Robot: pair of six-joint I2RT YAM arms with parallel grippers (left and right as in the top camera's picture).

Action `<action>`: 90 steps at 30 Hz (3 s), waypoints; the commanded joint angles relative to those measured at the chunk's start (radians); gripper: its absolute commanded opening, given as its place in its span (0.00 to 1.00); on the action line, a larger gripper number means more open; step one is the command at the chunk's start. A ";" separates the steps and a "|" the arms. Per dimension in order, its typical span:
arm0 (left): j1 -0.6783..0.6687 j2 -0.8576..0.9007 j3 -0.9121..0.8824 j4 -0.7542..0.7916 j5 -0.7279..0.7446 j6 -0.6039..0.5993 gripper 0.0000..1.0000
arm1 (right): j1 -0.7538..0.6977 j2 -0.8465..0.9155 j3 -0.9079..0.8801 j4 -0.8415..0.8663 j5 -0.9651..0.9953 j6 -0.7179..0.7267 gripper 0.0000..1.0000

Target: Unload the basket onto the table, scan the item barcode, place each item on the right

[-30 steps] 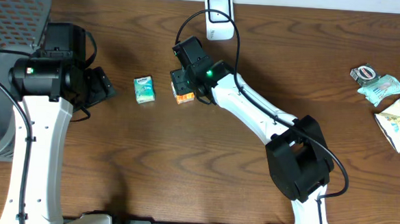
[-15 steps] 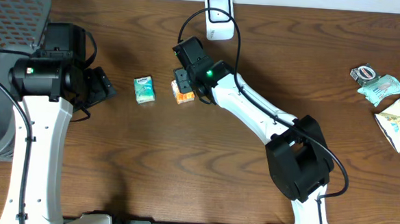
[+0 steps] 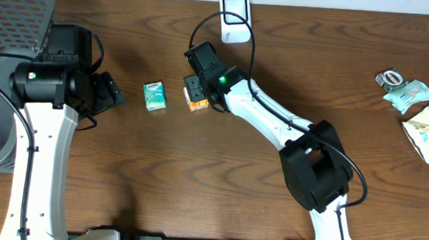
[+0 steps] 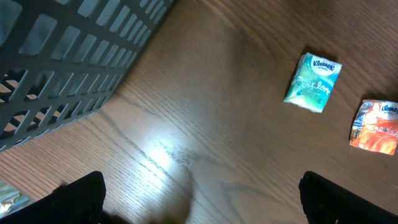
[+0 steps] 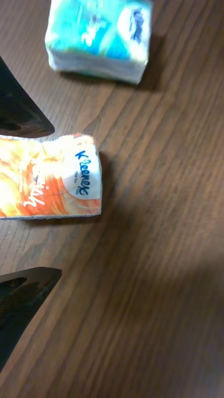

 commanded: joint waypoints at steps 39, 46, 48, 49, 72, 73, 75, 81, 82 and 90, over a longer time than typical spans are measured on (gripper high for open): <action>0.005 0.004 0.004 -0.003 -0.010 -0.009 0.98 | -0.010 0.031 -0.006 -0.147 0.021 0.013 0.57; 0.005 0.004 0.004 -0.003 -0.010 -0.009 0.98 | -0.010 0.031 -0.006 -0.231 0.008 0.014 0.55; 0.005 0.004 0.004 -0.003 -0.010 -0.009 0.98 | -0.010 0.031 -0.005 -0.264 -0.011 0.017 0.55; 0.005 0.004 0.004 -0.003 -0.010 -0.009 0.98 | -0.010 0.028 -0.005 -0.281 -0.023 0.017 0.55; 0.005 0.004 0.004 -0.003 -0.010 -0.009 0.98 | -0.010 -0.119 -0.004 -0.420 0.022 -0.008 0.77; 0.005 0.004 0.004 -0.003 -0.010 -0.009 0.98 | -0.010 -0.119 -0.004 -0.411 0.042 -0.007 0.78; 0.005 0.004 0.004 -0.003 -0.010 -0.009 0.98 | -0.010 -0.119 -0.004 -0.402 0.082 -0.008 0.79; 0.005 0.004 0.004 -0.003 -0.010 -0.009 0.98 | -0.027 -0.117 -0.008 -0.332 0.114 -0.159 0.79; 0.005 0.004 0.004 -0.003 -0.010 -0.009 0.98 | -0.032 -0.114 -0.008 -0.323 0.107 -0.182 0.79; 0.005 0.004 0.004 -0.003 -0.010 -0.009 0.97 | -0.106 -0.066 -0.008 -0.315 -0.214 -0.384 0.76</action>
